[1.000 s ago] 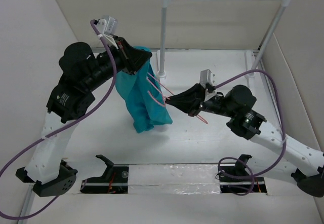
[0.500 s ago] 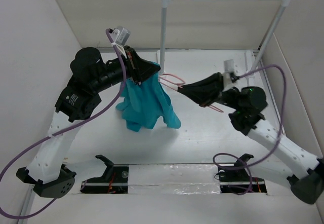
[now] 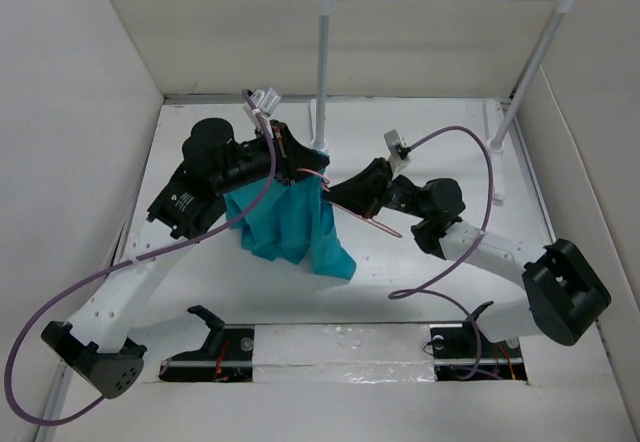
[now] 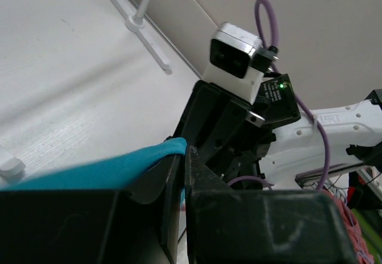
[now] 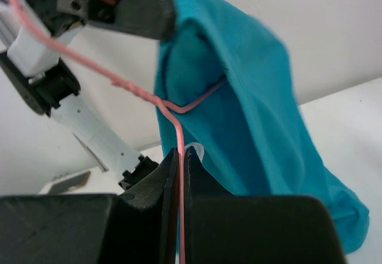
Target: Place the t-shirt on the hanger
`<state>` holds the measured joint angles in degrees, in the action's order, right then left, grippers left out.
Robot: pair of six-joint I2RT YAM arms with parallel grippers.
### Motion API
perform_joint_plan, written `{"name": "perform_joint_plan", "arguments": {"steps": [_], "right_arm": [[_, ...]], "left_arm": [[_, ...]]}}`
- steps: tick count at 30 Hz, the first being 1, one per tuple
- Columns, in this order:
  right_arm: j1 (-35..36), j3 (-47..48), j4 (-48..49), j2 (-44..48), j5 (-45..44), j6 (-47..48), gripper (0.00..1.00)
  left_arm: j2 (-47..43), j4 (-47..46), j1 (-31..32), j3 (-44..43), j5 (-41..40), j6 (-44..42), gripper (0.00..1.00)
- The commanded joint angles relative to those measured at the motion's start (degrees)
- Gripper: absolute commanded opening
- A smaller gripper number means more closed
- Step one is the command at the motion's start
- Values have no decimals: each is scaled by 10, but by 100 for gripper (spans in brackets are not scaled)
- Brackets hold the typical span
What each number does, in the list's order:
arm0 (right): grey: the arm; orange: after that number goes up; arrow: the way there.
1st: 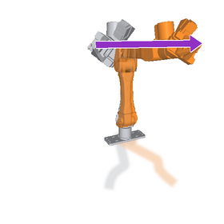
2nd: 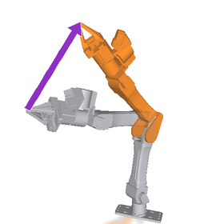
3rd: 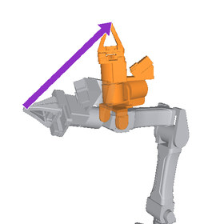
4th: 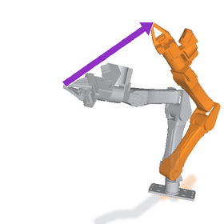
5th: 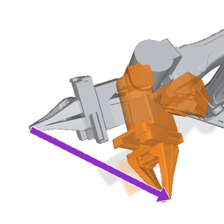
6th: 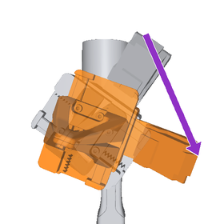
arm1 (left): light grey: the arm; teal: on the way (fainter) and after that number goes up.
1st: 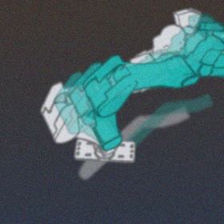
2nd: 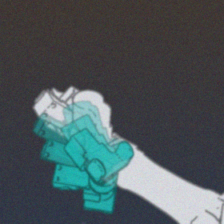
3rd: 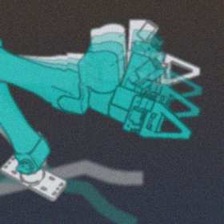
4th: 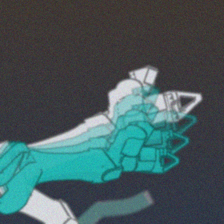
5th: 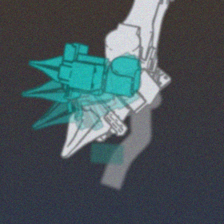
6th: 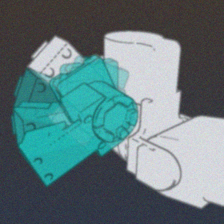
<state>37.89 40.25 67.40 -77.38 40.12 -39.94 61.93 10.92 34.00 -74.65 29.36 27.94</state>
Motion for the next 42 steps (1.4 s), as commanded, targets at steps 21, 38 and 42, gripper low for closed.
{"name": "perform_joint_plan", "arguments": {"steps": [21,38,42], "right_arm": [[-45,67,237,-16,-95,-79,0],[-57,34,331,-39,-113,-121,0],[-57,29,359,-50,-114,-138,0]], "left_arm": [[-31,-80,4,2,-64,26,68],[-80,-25,4,-66,-241,21,69],[-99,-20,4,-58,-310,40,58]]}}
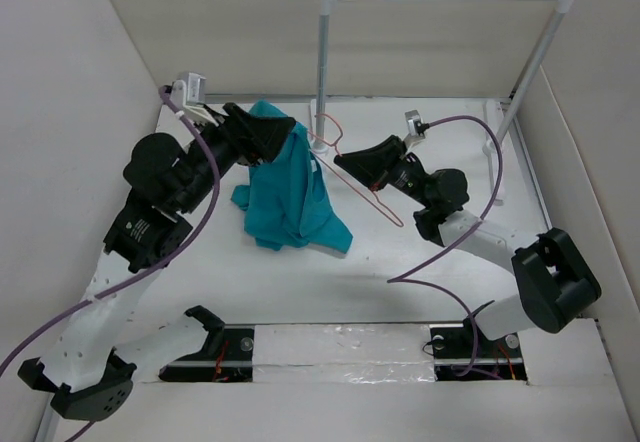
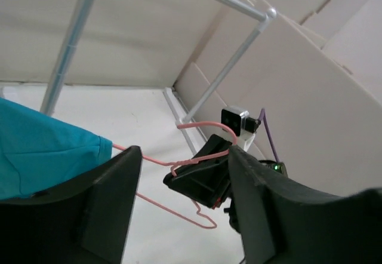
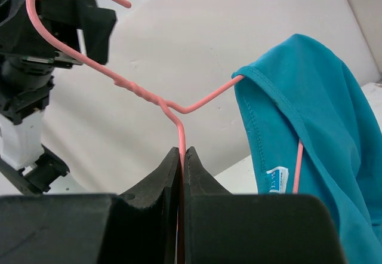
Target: Place the t-shirt on the hanger
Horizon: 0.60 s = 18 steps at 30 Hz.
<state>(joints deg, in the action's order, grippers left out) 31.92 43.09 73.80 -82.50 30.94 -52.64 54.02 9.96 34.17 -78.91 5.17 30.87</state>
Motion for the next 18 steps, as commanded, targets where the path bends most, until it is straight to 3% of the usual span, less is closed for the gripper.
{"name": "perform_joint_plan", "arguments": {"steps": [1,4,7,11,15,18], "right_arm": [[-3,-2,295,1,-24,-10,0],[-8,0,298,3,-23,-12,0],[-8,0,295,6,-25,-11,0],[-8,-3,289,13,-19,-11,0],[-8,-5,254,32,-21,14,0],[-2,-3,259,29,-24,15,0]], "left_arm": [[-26,-9,2,9,-81,19,54],[-53,-49,2,109,-84,68,40],[-38,-74,2,149,-63,93,37],[-38,-121,2,198,-88,107,47],[-61,-189,2,257,-165,113,67],[-25,-205,2,252,-149,123,69]]}}
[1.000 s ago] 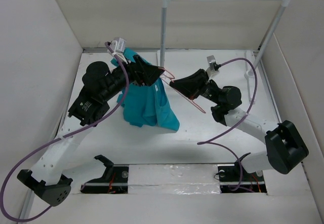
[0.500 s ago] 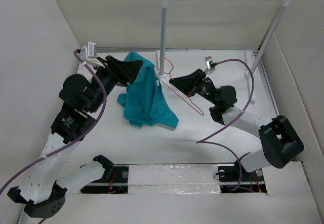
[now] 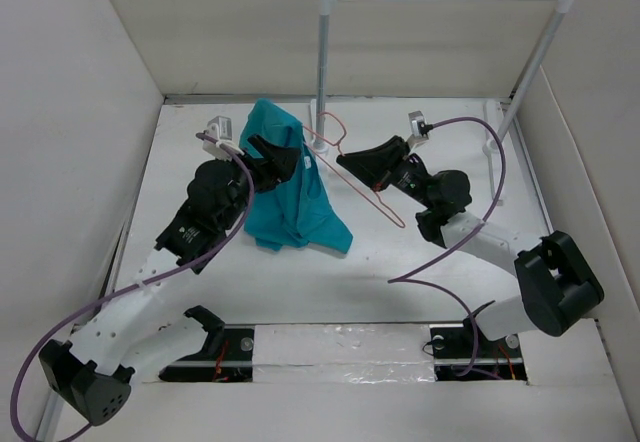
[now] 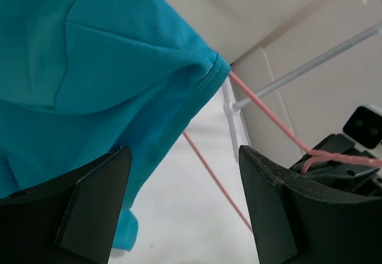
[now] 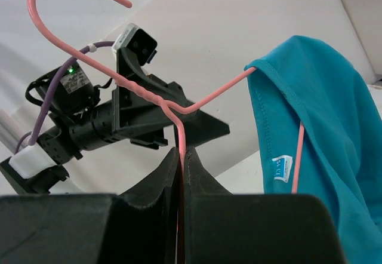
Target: Place the t-shirt on the hanger
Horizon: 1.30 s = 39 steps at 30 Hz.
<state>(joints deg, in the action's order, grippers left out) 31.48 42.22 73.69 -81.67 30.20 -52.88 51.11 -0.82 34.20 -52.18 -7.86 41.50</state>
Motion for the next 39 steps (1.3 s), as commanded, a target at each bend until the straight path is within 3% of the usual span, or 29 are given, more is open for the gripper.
{"name": "perform_joint_plan", "arguments": {"steps": [1,9,13,29,39], "right_arm": [[2,6,261,17,-17,18,0],[14,8,262,9,-15,22,0],[14,12,260,9,-10,23,0],[25,8,265,-2,9,22,0],[38,15,241,-5,14,34,0]], "left_arm": [[13,-99,2,-28,-16,21,70],[0,-266,2,59,-49,74,72],[42,-245,2,26,-52,78,74],[107,-350,2,21,-99,116,69],[135,-364,2,-4,-52,113,37]]}}
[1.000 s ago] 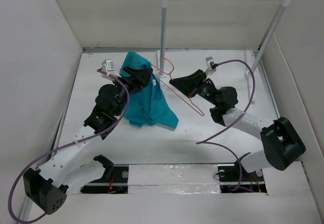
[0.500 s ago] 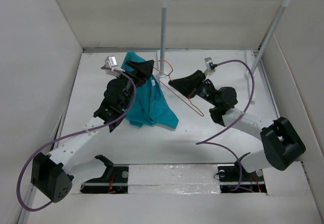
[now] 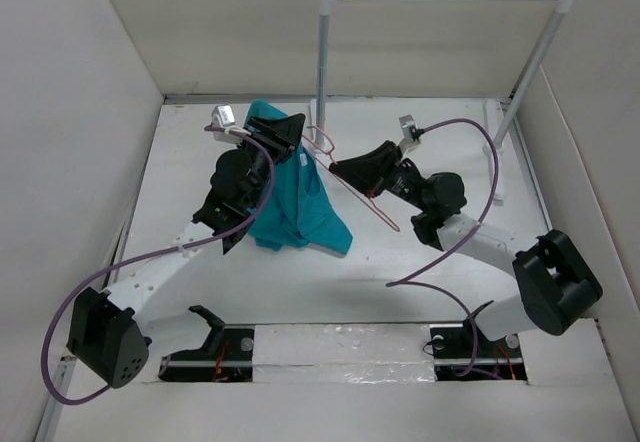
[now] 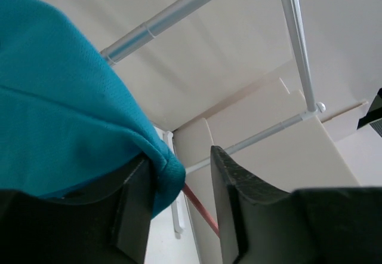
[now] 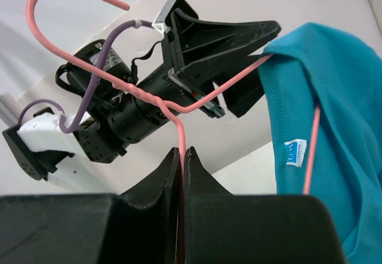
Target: Place the t-shirt on the hanger
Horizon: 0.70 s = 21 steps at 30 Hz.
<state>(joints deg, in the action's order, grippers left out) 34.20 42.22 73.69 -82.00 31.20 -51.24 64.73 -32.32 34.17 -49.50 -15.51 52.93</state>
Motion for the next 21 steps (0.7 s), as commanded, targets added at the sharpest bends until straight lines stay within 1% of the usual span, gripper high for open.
{"name": "perform_joint_plan", "arguments": {"steps": [1,4,10,12,21], "right_arm": [[17,17,236,-4,5,23,0],[23,24,226,-11,5,32,0],[23,42,211,-22,2,37,0],[23,47,202,-24,3,41,0],[23,72,165,-29,-3,67,0]], "left_arm": [[-2,-49,2,-32,29,-2,35],[-7,-47,2,-35,49,-5,33],[-40,-33,2,-22,82,4,36],[-50,-28,2,-20,92,6,35],[-65,-42,2,7,152,39,32]]}}
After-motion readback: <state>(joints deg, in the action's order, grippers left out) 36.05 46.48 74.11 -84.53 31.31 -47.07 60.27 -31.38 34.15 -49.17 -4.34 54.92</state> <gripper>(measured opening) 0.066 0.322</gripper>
